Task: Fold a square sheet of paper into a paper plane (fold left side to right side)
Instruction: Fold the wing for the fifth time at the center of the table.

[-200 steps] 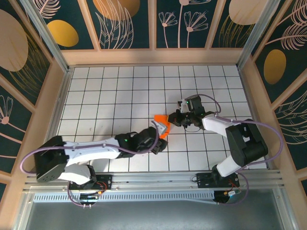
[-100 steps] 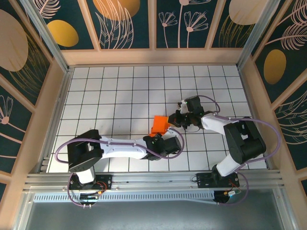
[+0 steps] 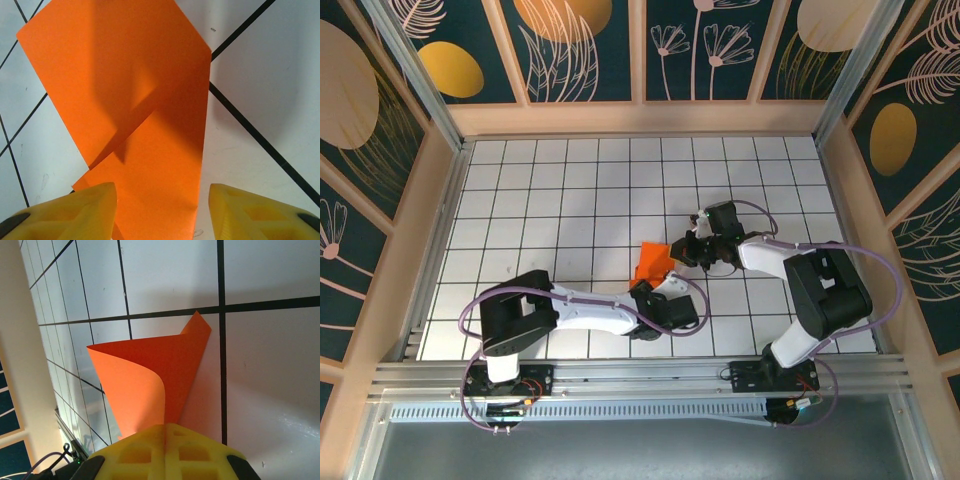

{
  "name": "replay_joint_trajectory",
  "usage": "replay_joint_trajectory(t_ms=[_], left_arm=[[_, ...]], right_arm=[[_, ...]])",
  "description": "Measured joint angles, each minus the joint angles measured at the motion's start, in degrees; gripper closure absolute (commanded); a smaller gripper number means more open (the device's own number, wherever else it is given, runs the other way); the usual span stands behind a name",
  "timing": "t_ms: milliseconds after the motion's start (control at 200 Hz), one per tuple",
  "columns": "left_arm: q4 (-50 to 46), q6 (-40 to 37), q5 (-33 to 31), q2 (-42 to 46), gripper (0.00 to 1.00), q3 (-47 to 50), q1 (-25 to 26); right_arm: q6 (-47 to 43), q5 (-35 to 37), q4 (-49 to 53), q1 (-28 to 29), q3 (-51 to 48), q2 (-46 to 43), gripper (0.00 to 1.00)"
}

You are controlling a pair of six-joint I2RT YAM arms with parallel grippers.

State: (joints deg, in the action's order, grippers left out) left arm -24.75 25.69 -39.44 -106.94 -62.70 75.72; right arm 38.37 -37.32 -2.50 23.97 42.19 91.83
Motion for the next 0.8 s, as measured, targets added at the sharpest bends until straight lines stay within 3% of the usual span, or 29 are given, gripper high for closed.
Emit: replay_joint_trajectory(t_ms=[245, 766, 801], left_arm=[[-0.09, 0.87, -1.57, -0.39, 0.61, 0.00, 0.00], [1.60, 2.95, -2.80, -0.42, 0.97, 1.46, 0.00], [1.84, 3.13, -2.89, -0.42, 0.98, 1.64, 0.00]], right_arm=[[-0.02, 0.00, 0.00, 0.00, 0.09, 0.26, 1.00], [-0.31, 0.28, 0.20, 0.00, 0.52, 1.01, 1.00], [-0.48, 0.50, 0.50, 0.00, 0.52, 0.98, 0.96]])
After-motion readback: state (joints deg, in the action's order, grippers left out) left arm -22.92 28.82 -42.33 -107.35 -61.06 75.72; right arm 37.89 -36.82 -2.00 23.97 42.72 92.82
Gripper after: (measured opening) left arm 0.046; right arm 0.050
